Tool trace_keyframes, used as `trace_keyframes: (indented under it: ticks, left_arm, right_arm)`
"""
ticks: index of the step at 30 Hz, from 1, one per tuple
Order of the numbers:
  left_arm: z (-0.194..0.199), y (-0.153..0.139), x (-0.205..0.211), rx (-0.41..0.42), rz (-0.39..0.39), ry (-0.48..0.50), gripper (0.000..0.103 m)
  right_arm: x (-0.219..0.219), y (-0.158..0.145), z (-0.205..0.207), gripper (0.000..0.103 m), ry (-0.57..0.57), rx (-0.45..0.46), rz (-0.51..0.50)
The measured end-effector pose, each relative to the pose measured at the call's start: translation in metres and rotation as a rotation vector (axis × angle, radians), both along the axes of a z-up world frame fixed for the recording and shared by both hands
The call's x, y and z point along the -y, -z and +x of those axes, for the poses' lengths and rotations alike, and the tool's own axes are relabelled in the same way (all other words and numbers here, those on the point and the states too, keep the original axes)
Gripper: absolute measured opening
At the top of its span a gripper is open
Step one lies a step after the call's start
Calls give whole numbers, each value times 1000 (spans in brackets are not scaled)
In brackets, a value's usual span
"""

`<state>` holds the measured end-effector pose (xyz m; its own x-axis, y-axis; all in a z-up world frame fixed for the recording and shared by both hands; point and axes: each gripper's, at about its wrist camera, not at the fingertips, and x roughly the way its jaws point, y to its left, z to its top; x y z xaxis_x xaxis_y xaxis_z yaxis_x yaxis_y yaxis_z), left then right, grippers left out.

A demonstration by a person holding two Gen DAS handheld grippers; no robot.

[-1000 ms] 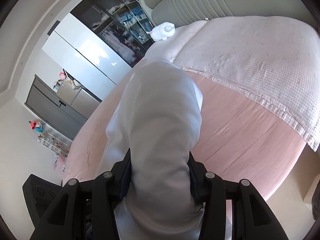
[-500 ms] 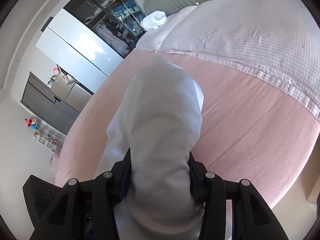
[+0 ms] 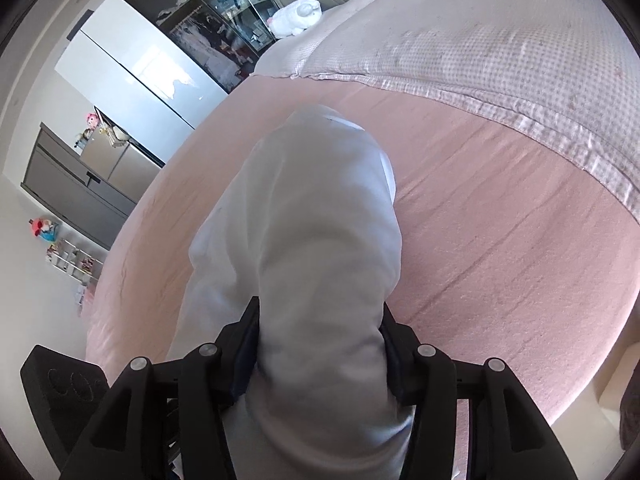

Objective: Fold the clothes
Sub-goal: 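Lift the held shirt bundle with both grippers and carry it along the bed, then lower the shirt bundle onto the bed and open both grippers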

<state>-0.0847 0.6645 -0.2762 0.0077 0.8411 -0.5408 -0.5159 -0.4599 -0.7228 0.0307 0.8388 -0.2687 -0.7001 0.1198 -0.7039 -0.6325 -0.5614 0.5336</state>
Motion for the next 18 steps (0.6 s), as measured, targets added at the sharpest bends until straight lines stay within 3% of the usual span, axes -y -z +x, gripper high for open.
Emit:
trace_keyframes:
  ticks: [3,6,8,11,12,14,18]
  left_arm:
    - [-2,-1,3,21,12,5,36]
    - [-4,5,6,57,27,10,38]
    - [-6,12,7,98,42,3,41]
    - [-11,23,14,198,50,-24,55]
    - [-12,25,16,221,57,-28,55]
    - [-10,22,23,221,63,-32,55]
    - [-2,8,34,141,23,-19,55]
  right_arm:
    - [-2,5,4,54,23,-10,-18]
    - [-5,10,6,64,51,6,-41]
    - [-9,15,7,83,75,30,-81]
    - [-11,19,9,86,88,37,-110]
    - [-10,18,9,86,83,42,-103]
    - [-8,16,8,86,73,63,-86]
    - [-6,9,8,88,87,133,-99]
